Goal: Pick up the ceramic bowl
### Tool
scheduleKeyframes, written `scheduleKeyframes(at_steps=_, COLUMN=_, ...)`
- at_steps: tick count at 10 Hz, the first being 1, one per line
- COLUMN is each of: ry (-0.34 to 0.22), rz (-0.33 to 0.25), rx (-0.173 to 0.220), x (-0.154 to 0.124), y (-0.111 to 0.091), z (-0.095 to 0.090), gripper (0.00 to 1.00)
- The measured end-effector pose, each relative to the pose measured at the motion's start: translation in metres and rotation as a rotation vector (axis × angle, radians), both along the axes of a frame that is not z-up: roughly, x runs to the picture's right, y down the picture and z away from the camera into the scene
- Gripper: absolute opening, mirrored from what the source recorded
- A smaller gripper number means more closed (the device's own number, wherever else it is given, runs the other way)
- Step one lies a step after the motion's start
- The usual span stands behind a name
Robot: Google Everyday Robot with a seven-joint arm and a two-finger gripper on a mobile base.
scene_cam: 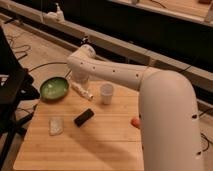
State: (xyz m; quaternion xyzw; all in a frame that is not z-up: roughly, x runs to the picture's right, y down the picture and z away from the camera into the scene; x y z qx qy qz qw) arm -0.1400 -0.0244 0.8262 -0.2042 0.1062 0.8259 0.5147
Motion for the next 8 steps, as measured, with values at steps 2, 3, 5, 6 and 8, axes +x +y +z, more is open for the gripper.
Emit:
scheduleKeyframes(at_steps=2, ry=0.000, rz=0.000, rx=0.000, x=0.0001, y=0.0000, z=0.0000, gripper=0.66)
scheduleKeyframes(at_steps=3, ry=0.000, rz=0.000, rx=0.000, x=0.0002, y=0.0000, z=0.0000, gripper=0.66)
scheduleKeyframes(at_steps=5, ry=0.000, rz=0.000, rx=0.000, x=0.0004, y=-0.0001, z=0.0000, gripper=0.66)
scheduleKeyframes(at_steps=6, ry=0.001, rz=0.000, rx=-0.001, x=0.0008, y=0.0000, z=0.0000, gripper=0.66)
scheduleKeyframes(at_steps=8, ry=0.011, rz=0.001, rx=0.005, x=0.0051, y=-0.0038, z=0.0008, gripper=0.66)
